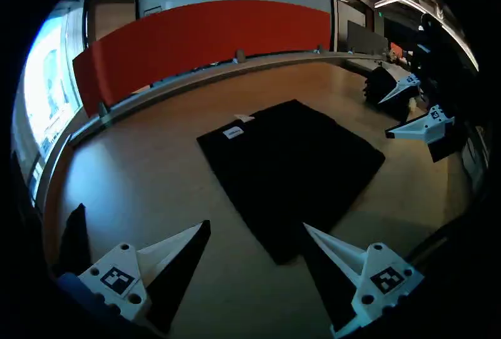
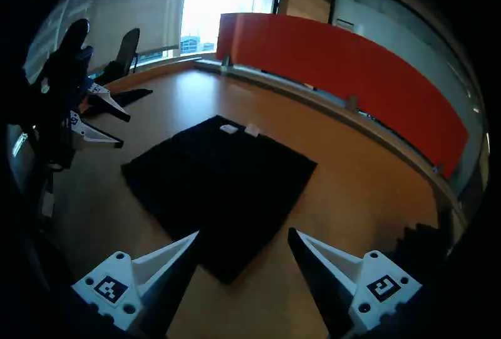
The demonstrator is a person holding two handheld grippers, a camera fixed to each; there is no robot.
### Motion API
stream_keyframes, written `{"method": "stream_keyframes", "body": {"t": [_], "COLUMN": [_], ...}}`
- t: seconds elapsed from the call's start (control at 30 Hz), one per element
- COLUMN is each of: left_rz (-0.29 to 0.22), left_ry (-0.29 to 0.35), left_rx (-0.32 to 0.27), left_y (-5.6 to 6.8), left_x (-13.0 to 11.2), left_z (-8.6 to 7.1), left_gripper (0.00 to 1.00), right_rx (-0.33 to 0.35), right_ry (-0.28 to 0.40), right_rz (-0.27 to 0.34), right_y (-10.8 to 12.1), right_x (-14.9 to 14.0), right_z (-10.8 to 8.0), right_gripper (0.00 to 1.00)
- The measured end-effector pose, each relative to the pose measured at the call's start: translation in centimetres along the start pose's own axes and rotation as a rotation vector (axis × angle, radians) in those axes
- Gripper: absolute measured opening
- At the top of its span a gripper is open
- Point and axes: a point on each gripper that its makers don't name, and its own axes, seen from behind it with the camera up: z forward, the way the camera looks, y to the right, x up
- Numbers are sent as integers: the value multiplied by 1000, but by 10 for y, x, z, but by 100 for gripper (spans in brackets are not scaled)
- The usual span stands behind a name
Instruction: Fold towel
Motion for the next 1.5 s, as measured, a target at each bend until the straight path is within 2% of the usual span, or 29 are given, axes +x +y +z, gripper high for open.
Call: {"method": "stream_keyframes", "body": {"t": [0.3, 0.63, 0.8, 1.1, 1.5], "left_rz": [22, 25, 21, 48, 57], "left_ry": [-77, -143, -159, -175, -190], "left_rx": [-53, -110, -124, -131, -139], "left_y": [16, 32, 36, 40, 43], "left_x": [-28, -45, -47, -52, -53], "left_z": [17, 26, 29, 32, 33], "left_gripper": [98, 98, 98, 92, 80], "right_rx": [44, 90, 114, 140, 162], "right_ry": [-70, -121, -140, -156, -165], "right_rz": [-8, 0, 0, 5, 12], "right_y": [-12, -19, -21, -22, -25], "right_x": [-33, -54, -60, -65, -69], "right_z": [12, 19, 19, 18, 18], "right_gripper": [100, 98, 93, 85, 66]}}
